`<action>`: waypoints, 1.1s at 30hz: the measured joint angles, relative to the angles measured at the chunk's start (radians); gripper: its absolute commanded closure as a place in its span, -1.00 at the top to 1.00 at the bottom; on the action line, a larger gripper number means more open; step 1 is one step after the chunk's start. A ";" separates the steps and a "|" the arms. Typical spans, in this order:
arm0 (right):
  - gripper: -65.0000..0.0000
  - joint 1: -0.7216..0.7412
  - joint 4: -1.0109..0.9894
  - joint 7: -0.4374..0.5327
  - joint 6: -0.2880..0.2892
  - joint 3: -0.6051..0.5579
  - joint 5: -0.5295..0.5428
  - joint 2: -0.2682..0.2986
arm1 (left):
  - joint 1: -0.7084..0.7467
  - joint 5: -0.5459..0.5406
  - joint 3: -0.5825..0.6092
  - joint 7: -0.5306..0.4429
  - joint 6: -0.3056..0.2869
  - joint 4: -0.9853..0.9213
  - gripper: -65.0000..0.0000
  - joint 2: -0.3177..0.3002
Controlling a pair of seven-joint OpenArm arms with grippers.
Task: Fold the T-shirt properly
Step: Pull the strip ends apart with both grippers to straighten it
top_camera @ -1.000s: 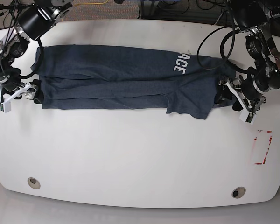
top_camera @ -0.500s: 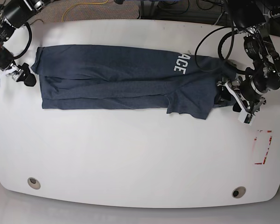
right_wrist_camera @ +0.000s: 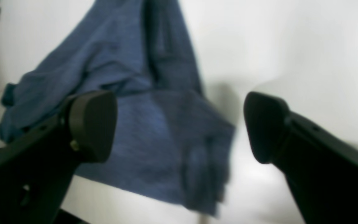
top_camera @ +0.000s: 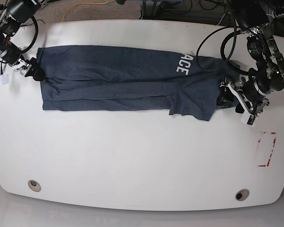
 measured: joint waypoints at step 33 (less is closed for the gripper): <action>0.40 0.034 0.012 0.171 0.005 -0.288 -0.006 -0.047 | 0.052 0.004 0.000 0.001 0.004 0.000 0.24 0.006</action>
